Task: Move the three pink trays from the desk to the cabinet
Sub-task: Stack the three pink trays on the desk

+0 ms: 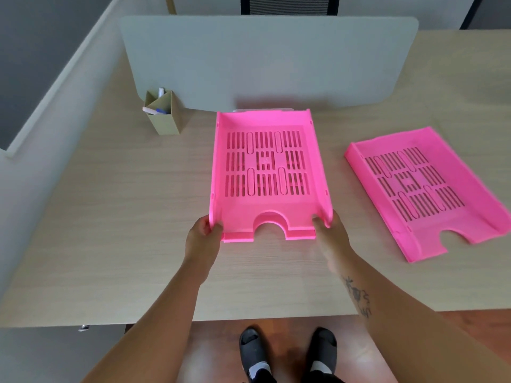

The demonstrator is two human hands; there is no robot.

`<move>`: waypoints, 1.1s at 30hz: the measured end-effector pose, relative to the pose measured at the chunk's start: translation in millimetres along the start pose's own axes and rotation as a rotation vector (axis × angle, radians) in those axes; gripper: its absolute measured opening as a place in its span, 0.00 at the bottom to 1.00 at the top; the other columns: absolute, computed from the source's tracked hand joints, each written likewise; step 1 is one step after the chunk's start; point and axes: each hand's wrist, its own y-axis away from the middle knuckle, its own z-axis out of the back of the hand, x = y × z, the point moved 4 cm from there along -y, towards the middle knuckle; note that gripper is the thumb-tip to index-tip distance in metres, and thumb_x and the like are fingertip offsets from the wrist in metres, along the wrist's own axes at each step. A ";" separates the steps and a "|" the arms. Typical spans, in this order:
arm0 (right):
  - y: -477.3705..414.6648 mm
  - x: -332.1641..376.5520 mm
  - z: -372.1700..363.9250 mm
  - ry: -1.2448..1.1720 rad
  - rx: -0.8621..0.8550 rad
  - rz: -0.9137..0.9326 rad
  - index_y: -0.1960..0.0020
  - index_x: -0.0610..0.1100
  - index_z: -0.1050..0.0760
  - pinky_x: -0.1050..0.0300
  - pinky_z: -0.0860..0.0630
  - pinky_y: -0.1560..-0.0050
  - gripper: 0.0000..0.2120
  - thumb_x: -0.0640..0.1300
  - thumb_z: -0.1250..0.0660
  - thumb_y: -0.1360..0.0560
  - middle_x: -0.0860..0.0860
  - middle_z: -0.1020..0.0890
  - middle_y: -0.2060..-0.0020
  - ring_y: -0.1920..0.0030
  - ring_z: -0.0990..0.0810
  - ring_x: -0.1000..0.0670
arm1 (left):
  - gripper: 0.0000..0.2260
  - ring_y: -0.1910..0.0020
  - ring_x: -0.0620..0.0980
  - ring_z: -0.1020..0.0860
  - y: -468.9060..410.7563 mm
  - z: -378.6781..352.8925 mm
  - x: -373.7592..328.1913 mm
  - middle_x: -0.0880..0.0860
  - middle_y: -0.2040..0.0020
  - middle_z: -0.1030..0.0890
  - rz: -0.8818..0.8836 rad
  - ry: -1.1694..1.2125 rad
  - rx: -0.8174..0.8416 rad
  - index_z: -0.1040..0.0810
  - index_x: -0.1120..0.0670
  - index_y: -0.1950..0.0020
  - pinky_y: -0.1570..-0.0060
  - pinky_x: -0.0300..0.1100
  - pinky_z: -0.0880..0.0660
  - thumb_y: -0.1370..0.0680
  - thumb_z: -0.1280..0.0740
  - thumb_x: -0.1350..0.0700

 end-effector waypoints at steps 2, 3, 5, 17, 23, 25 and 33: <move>-2.5 8.8 7.8 0.075 0.027 0.001 0.26 0.47 0.35 0.53 0.20 0.51 0.26 0.48 0.35 0.22 0.46 0.20 0.38 0.42 0.19 0.44 | 0.16 0.53 0.49 0.21 -0.7 3.3 -6.9 0.54 0.47 0.17 -0.027 -0.012 0.013 0.24 0.56 0.37 0.55 0.49 0.20 0.22 0.34 0.51; -3.9 16.0 15.9 0.121 0.038 0.007 0.26 0.47 0.35 0.47 0.21 0.44 0.29 0.51 0.33 0.24 0.45 0.22 0.35 0.38 0.21 0.43 | 0.21 0.46 0.51 0.20 -1.0 6.0 -13.7 0.53 0.41 0.18 -0.049 -0.014 0.000 0.26 0.56 0.32 0.49 0.48 0.21 0.23 0.33 0.48; -5.9 36.0 37.7 0.189 0.045 0.023 0.22 0.46 0.42 0.43 0.30 0.32 0.37 0.56 0.31 0.26 0.46 0.31 0.27 0.29 0.29 0.42 | 0.28 0.34 0.55 0.25 -3.6 14.1 -36.4 0.54 0.32 0.24 -0.120 -0.051 -0.082 0.32 0.56 0.27 0.36 0.54 0.27 0.23 0.34 0.45; -69.2 78.8 218.8 0.316 -0.155 0.147 0.34 0.42 0.26 0.61 0.27 0.66 0.17 0.42 0.36 0.22 0.50 0.20 0.45 0.64 0.24 0.56 | 0.21 0.40 0.56 0.22 28.9 -130.6 -200.7 0.57 0.38 0.20 -0.628 -0.254 -0.120 0.26 0.59 0.33 0.38 0.52 0.26 0.23 0.34 0.50; -112.1 65.8 321.6 0.521 -0.235 0.116 0.28 0.42 0.32 0.55 0.24 0.56 0.24 0.44 0.38 0.23 0.44 0.25 0.32 0.56 0.23 0.48 | 0.26 0.34 0.56 0.24 56.8 -257.5 -202.8 0.58 0.32 0.23 -0.523 -0.242 0.051 0.29 0.57 0.28 0.34 0.53 0.28 0.25 0.33 0.51; -122.2 56.2 344.5 0.575 -0.225 0.118 0.28 0.41 0.32 0.59 0.25 0.64 0.24 0.42 0.39 0.23 0.43 0.24 0.34 0.61 0.21 0.49 | 0.26 0.32 0.56 0.27 67.1 -292.1 -197.4 0.57 0.30 0.26 -0.462 -0.250 0.110 0.32 0.57 0.26 0.32 0.49 0.31 0.23 0.32 0.54; -139.7 -8.2 378.3 0.659 -0.185 -0.003 0.30 0.37 0.31 0.60 0.29 0.62 0.22 0.33 0.41 0.24 0.38 0.22 0.37 0.47 0.21 0.39 | 0.22 0.40 0.49 0.23 95.5 -372.8 -117.7 0.53 0.31 0.24 -0.040 -0.283 0.396 0.29 0.55 0.29 0.46 0.41 0.24 0.22 0.33 0.54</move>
